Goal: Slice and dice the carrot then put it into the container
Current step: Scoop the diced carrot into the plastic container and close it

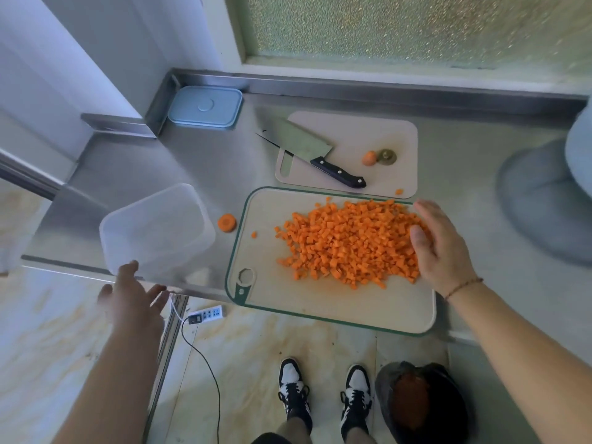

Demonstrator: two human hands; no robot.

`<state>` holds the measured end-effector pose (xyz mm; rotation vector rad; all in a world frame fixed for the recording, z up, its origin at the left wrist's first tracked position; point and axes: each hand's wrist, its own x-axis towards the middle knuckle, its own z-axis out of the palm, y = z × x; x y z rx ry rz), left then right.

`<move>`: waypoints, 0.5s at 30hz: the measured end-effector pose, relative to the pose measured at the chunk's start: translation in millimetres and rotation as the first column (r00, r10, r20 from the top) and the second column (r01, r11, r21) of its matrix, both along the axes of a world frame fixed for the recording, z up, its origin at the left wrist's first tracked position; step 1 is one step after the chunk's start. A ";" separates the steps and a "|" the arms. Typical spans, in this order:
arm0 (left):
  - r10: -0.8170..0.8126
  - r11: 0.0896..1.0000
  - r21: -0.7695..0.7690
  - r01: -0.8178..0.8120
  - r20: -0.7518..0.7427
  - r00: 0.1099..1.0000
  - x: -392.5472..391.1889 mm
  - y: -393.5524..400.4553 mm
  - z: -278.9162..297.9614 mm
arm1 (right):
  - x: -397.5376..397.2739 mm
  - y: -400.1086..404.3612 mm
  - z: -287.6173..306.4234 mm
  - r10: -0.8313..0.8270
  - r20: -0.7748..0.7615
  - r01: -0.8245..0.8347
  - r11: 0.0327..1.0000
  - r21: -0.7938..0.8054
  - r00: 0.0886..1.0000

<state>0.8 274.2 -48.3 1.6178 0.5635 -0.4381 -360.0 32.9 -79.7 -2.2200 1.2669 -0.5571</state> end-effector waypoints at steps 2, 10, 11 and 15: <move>-0.036 0.999 -0.023 0.035 -0.050 0.998 7.5 1.4 0.6 | 3.2 -10.5 -4.8 0.068 -0.048 -0.068 0.998 0.012 0.997; -0.090 0.995 -0.040 0.090 0.003 0.996 -14.3 47.1 12.1 | 7.3 -22.6 -17.9 0.227 -0.068 -0.226 0.974 0.010 0.972; -0.118 0.992 -0.040 0.117 -0.018 0.993 -22.1 62.3 10.8 | 7.5 -23.3 -18.6 0.236 -0.059 -0.236 0.972 0.008 0.970; -0.208 0.977 -0.076 0.200 -0.120 0.971 -58.6 117.5 6.3 | 8.5 -25.3 -21.7 0.293 -0.027 -0.293 0.956 -0.024 0.956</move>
